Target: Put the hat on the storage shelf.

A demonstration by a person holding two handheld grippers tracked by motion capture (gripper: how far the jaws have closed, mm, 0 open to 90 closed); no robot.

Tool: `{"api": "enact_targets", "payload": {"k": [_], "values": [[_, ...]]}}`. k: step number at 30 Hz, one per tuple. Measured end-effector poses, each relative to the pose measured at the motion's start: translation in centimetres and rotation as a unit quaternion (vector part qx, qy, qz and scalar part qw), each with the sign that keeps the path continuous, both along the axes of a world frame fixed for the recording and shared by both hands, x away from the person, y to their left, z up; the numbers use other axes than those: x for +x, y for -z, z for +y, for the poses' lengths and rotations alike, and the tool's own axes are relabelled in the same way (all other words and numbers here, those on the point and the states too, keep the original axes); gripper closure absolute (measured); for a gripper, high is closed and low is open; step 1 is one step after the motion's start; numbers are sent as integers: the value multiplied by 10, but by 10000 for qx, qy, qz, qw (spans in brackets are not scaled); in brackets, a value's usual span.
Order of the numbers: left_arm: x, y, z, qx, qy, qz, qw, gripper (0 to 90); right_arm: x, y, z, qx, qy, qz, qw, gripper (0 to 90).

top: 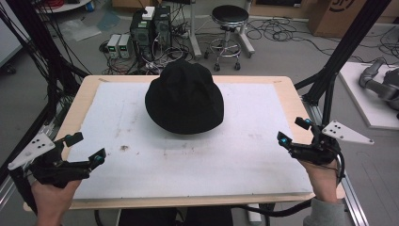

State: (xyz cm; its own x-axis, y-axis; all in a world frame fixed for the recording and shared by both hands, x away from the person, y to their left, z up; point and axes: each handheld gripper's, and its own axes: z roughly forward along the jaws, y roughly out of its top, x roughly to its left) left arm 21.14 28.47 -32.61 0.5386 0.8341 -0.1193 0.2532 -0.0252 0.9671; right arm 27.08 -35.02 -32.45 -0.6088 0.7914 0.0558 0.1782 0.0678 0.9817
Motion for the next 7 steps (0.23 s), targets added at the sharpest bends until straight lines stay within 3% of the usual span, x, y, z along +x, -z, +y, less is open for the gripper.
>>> {"api": "enact_targets", "payload": {"k": [7], "values": [[0,-1,-1,-1,-6,-11,10000,17,0,0,8,-73,-73,-5,9999,108]]}}
